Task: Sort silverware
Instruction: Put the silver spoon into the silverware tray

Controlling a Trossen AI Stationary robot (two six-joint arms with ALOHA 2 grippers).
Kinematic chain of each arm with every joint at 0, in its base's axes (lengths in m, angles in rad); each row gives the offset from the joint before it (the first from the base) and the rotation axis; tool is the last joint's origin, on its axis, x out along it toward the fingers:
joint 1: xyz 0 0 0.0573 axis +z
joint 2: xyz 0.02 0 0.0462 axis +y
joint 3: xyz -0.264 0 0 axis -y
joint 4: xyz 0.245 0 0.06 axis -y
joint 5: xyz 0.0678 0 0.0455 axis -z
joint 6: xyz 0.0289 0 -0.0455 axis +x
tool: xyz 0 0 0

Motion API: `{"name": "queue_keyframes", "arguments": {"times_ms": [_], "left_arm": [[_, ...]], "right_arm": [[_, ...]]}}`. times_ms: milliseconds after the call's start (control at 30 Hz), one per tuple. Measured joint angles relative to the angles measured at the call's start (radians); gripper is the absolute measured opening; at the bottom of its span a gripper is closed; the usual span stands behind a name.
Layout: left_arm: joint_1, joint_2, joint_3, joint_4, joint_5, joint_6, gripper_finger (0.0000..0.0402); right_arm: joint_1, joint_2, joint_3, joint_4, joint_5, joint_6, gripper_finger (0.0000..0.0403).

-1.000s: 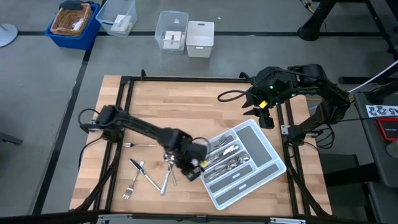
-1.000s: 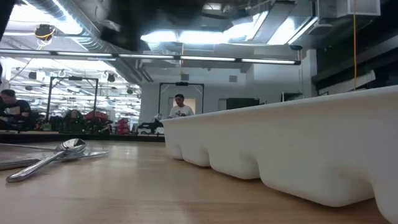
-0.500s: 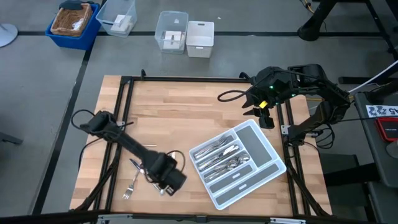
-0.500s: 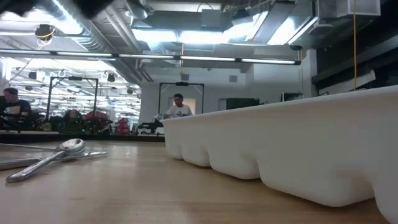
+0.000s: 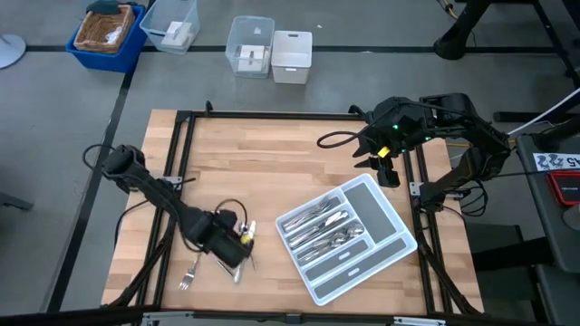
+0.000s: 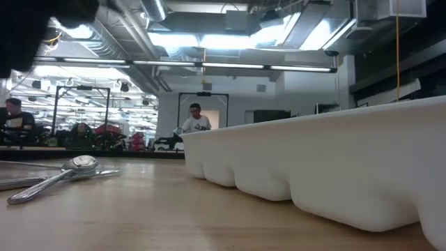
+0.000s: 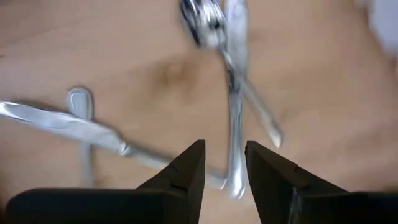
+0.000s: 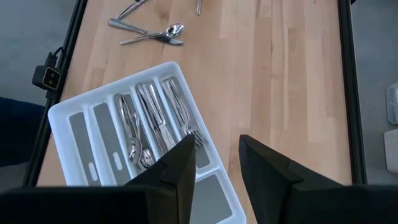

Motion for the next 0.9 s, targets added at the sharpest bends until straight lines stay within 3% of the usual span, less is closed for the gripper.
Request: {"name": "queue_keyframes", "arguments": {"times_ms": [100, 200, 400, 900], "left_arm": [[0.025, -0.004, -0.076, 0.091, -0.018, -0.178, 0.0104], [0.039, 0.005, -0.147, 0.223, -0.019, -0.259, 0.0104], [0.056, 0.017, -0.251, 0.41, -0.02, -0.258, 0.0104], [0.152, 0.017, -0.311, 0.436, -0.027, -0.234, 0.0104]], "right_arm": [[0.0, 0.0, 0.0, 0.0, 0.0, 0.0, 0.0124], [0.0, 0.0, 0.0, 0.0, 0.0, 0.0, 0.0124], [0.0, 0.0, 0.0, 0.0, 0.0, 0.0, 0.0124], [0.0, 0.024, 0.0, 0.0, 0.0, 0.001, 0.0124]]}}
